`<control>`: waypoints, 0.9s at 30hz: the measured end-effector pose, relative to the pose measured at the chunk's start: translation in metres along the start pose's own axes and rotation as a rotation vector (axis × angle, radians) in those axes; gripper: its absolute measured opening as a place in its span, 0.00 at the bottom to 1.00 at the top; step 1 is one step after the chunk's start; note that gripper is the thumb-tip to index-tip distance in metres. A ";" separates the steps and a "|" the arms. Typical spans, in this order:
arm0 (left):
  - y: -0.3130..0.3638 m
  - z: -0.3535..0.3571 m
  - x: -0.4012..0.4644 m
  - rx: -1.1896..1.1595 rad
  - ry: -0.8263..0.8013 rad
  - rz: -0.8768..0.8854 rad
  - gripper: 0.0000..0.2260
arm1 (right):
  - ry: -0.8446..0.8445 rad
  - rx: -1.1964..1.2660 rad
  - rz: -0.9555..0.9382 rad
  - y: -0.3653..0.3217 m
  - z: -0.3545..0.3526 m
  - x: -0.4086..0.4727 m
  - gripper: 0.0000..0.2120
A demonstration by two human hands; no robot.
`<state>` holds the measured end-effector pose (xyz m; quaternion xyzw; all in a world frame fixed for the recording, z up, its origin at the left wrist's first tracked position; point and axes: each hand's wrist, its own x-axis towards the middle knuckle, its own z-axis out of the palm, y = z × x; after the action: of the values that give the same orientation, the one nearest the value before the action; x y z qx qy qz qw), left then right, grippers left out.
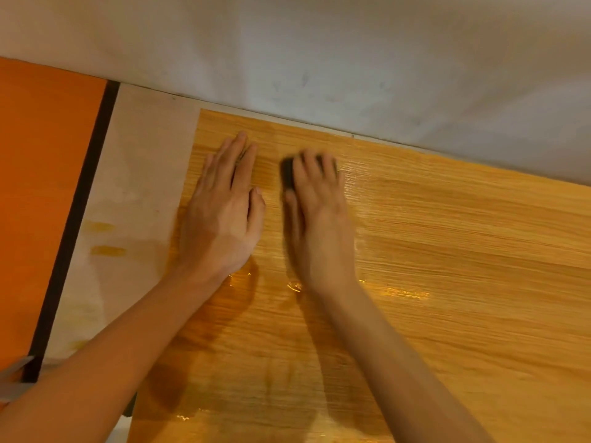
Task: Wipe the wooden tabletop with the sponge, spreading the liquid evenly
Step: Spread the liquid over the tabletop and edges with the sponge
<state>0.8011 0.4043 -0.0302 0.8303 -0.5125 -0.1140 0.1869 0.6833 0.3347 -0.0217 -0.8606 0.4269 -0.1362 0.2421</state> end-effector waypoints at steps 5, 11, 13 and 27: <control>0.001 0.000 0.003 0.014 -0.014 -0.010 0.24 | -0.126 -0.012 -0.077 0.008 -0.012 -0.028 0.21; -0.002 0.003 0.003 0.037 -0.023 -0.009 0.24 | 0.031 -0.018 0.111 0.016 -0.017 0.039 0.20; -0.002 0.003 0.004 0.033 -0.026 -0.016 0.25 | 0.033 0.002 0.094 0.010 -0.014 -0.006 0.20; -0.003 0.003 0.002 0.017 -0.017 -0.007 0.24 | 0.050 -0.066 0.162 0.029 -0.029 -0.042 0.21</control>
<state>0.8032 0.4026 -0.0346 0.8327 -0.5120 -0.1172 0.1751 0.6260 0.3443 -0.0137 -0.8270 0.5054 -0.1236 0.2130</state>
